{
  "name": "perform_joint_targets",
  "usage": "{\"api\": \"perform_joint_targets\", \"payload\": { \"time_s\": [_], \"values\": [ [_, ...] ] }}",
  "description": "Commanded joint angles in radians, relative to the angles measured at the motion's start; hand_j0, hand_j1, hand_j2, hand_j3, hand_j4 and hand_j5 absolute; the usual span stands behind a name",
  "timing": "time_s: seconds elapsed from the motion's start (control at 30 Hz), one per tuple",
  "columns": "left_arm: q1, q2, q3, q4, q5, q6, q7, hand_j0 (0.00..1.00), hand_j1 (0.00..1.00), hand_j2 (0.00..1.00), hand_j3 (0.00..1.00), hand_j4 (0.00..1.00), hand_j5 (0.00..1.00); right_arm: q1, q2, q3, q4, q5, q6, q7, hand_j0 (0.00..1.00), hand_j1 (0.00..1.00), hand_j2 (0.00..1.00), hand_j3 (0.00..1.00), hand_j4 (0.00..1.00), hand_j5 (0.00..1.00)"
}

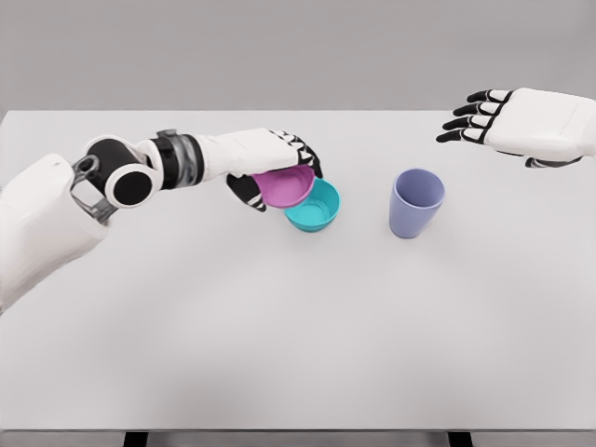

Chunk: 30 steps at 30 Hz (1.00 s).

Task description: Stacking bowl and cup with both arms

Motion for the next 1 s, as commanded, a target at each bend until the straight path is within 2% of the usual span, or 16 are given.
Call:
{"api": "perform_joint_targets", "payload": {
  "time_s": [0.0, 0.47, 0.63, 0.97],
  "values": [
    [0.0, -0.018, 0.001, 0.015, -0.008, 0.0, 0.0, 0.77, 0.77, 0.77, 0.77, 0.77, 0.77, 0.0, -0.001, -0.001, 0.0, -0.003, 0.003, 0.0, 1.0, 1.0, 1.0, 1.0, 1.0, 1.0],
    [-0.002, -0.078, -0.001, 0.052, -0.043, -0.004, 0.0, 0.77, 0.77, 0.77, 0.77, 0.77, 0.77, 0.0, -0.001, 0.001, 0.0, -0.003, 0.003, 0.0, 1.0, 1.0, 1.0, 1.0, 1.0, 1.0],
    [-0.008, -0.103, -0.03, 0.073, -0.043, -0.003, 0.0, 0.77, 0.77, 0.77, 0.77, 0.77, 0.77, 0.002, -0.001, 0.001, 0.0, -0.003, 0.003, 0.0, 1.0, 1.0, 1.0, 1.0, 1.0, 1.0],
    [-0.014, -0.118, -0.042, 0.082, -0.043, -0.006, 0.0, 0.77, 0.77, 0.77, 0.77, 0.77, 0.77, 0.002, -0.001, 0.001, 0.0, -0.003, 0.003, 0.0, 1.0, 1.0, 1.0, 1.0, 1.0, 1.0]
  ]
}}
